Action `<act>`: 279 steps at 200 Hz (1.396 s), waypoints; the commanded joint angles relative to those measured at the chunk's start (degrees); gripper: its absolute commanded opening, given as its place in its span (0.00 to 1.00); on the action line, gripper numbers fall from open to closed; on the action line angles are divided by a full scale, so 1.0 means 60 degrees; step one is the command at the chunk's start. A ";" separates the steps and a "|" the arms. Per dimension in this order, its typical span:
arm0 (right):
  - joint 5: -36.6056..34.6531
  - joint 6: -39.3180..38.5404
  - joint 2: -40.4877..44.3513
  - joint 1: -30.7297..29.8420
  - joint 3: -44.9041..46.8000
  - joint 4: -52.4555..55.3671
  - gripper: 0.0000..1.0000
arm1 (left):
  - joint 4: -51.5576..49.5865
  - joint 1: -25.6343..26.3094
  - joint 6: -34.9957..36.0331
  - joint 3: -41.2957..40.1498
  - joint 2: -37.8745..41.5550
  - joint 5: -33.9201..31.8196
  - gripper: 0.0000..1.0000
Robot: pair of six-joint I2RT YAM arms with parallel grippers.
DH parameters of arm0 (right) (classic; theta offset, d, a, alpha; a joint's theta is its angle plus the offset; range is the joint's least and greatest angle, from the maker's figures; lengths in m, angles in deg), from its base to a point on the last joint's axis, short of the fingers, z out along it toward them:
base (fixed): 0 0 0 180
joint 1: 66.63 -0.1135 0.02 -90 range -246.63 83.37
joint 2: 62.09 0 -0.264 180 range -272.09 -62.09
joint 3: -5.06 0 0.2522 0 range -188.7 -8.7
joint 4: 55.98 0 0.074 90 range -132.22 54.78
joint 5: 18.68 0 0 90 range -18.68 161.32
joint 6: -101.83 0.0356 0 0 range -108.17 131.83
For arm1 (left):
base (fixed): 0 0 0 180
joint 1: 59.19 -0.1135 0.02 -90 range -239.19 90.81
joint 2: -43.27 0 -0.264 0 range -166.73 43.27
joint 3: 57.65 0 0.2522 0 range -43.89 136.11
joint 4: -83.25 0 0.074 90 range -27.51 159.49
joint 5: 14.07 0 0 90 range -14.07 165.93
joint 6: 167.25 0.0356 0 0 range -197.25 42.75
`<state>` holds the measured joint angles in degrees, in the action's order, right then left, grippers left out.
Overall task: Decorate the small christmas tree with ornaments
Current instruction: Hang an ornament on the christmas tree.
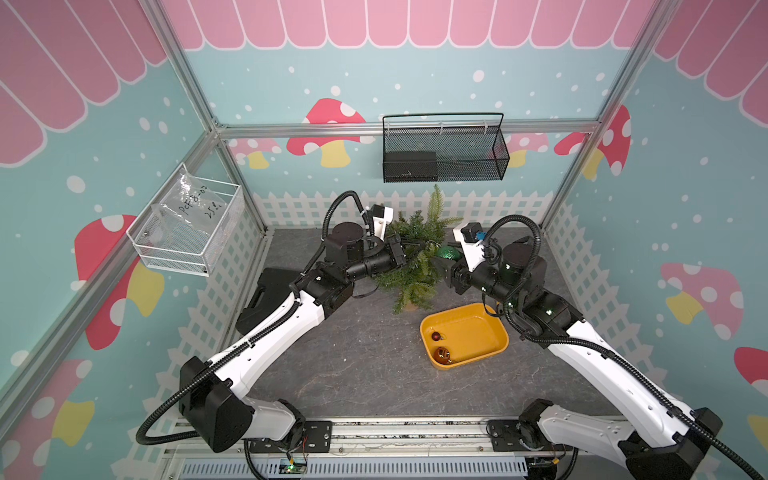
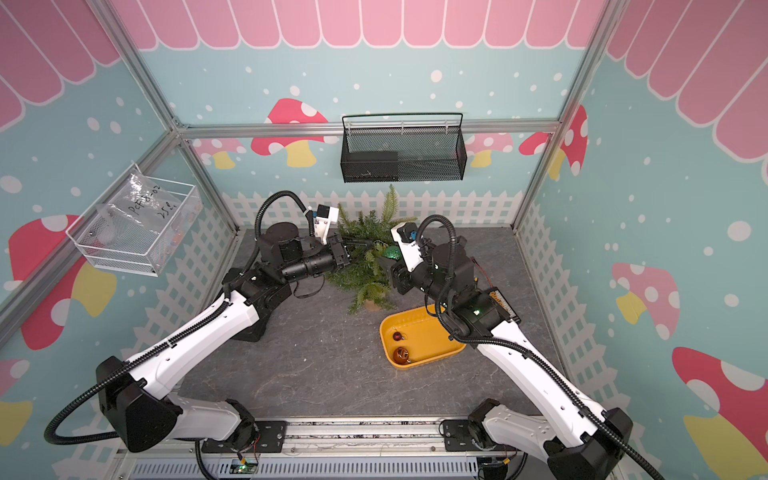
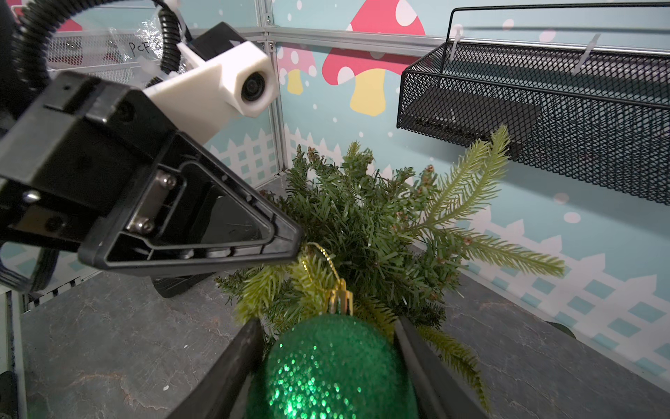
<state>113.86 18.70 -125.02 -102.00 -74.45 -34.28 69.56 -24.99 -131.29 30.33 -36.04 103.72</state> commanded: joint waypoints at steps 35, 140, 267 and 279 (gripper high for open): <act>0.0235 -0.0059 0.0206 -0.0060 -0.0366 -0.0182 0.55 | 0.0238 -0.0045 -0.0276 -0.0063 0.0357 0.0202 0.00; 0.0482 0.0182 0.0382 -0.0057 -0.0232 -0.0389 0.55 | 0.0319 0.0158 -0.0374 -0.0065 0.0357 0.0408 0.00; -0.0174 0.0398 0.0064 -0.0052 -0.0302 -0.0271 0.55 | -0.0531 0.0131 -0.0133 0.0351 -0.0064 -0.0164 0.00; -0.0206 0.0383 0.0020 -0.0056 -0.0305 -0.0158 0.55 | -0.0584 0.0128 -0.0142 0.0404 -0.0155 -0.0128 0.00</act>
<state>113.86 21.06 -124.48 -102.00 -75.02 -34.06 67.97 -24.18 -132.49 30.44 -35.73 103.76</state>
